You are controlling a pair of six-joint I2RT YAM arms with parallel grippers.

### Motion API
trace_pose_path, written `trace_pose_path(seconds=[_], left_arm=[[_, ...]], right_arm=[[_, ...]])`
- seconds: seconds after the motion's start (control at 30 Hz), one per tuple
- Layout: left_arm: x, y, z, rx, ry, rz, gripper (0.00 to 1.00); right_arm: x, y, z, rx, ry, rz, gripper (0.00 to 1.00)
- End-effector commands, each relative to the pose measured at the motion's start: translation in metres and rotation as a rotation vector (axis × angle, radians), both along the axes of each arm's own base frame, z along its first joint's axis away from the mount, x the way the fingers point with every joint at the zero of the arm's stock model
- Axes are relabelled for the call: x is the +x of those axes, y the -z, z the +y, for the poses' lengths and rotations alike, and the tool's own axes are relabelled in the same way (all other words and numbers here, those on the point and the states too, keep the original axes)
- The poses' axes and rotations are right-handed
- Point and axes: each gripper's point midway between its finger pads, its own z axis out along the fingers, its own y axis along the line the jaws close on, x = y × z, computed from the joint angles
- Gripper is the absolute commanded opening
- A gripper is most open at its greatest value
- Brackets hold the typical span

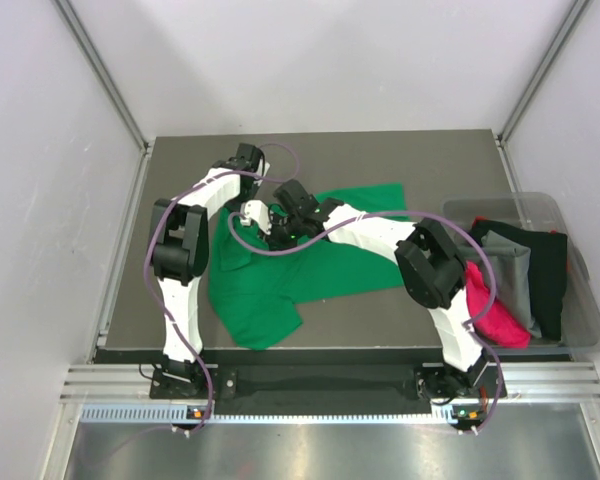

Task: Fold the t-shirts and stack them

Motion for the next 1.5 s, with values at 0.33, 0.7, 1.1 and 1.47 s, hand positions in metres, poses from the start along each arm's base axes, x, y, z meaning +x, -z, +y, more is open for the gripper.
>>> trace_pose_path(seconds=[0.33,0.7,1.1,1.47], left_arm=[[0.01,-0.069,0.03,0.015,-0.066,-0.215,0.0],[0.01,-0.059,0.034,-0.076,-0.065,-0.178,0.1],[0.001,-0.025,-0.016,-0.019,0.038,-0.079,0.26],[0.007,-0.014,-0.007,0.042,0.017,-0.077,0.24]], right_arm=[[0.001,0.005,0.006,0.024,-0.014,0.003,0.0],[0.0,0.009,0.005,0.019,-0.015,0.009,0.0],[-0.001,0.012,0.003,0.013,-0.012,0.015,0.0],[-0.002,0.015,0.004,0.014,-0.017,0.027,0.0]])
